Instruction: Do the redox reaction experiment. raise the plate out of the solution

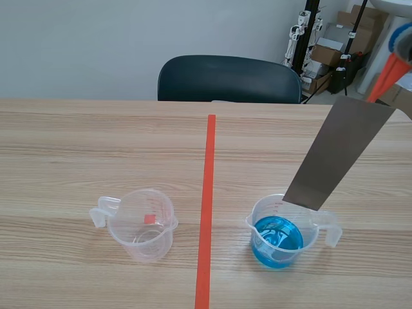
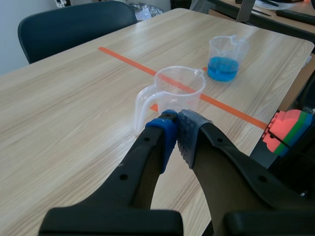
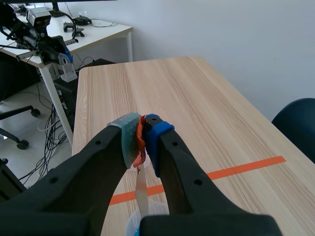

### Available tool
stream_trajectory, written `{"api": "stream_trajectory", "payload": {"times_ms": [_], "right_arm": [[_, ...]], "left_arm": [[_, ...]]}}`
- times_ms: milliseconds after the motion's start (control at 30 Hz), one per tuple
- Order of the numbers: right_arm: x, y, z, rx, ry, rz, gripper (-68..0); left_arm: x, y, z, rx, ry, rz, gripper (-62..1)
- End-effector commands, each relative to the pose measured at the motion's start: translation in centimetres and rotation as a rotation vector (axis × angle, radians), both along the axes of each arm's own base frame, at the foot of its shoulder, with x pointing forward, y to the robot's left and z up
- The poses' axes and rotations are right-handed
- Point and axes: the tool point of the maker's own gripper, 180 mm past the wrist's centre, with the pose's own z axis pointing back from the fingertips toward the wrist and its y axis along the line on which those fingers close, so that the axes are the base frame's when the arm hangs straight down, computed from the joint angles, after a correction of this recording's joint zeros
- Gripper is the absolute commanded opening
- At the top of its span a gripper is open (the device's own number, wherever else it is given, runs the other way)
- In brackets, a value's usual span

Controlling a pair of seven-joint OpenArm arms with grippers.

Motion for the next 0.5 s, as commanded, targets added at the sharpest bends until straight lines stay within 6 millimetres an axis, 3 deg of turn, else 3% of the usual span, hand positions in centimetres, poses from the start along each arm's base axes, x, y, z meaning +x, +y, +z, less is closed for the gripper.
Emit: {"api": "stream_trajectory", "payload": {"times_ms": [0, 200, 467], "right_arm": [[0.1, 0.0, 1.4, 0.025, -0.013, 0.003, -67.1], [-0.2, 0.2, 2.0, 0.024, -0.004, 0.008, -67.1], [-0.2, 0.3, 2.2, 0.024, 0.010, 0.001, -67.1]], "left_arm": [[1.1, -0.2, 1.9, -0.048, -0.062, -0.012, -58.4], [3.3, -1.7, 1.5, 0.054, -0.020, -0.092, -58.6], [5.1, -6.2, 1.8, 0.117, -0.055, -0.189, -58.6]]}}
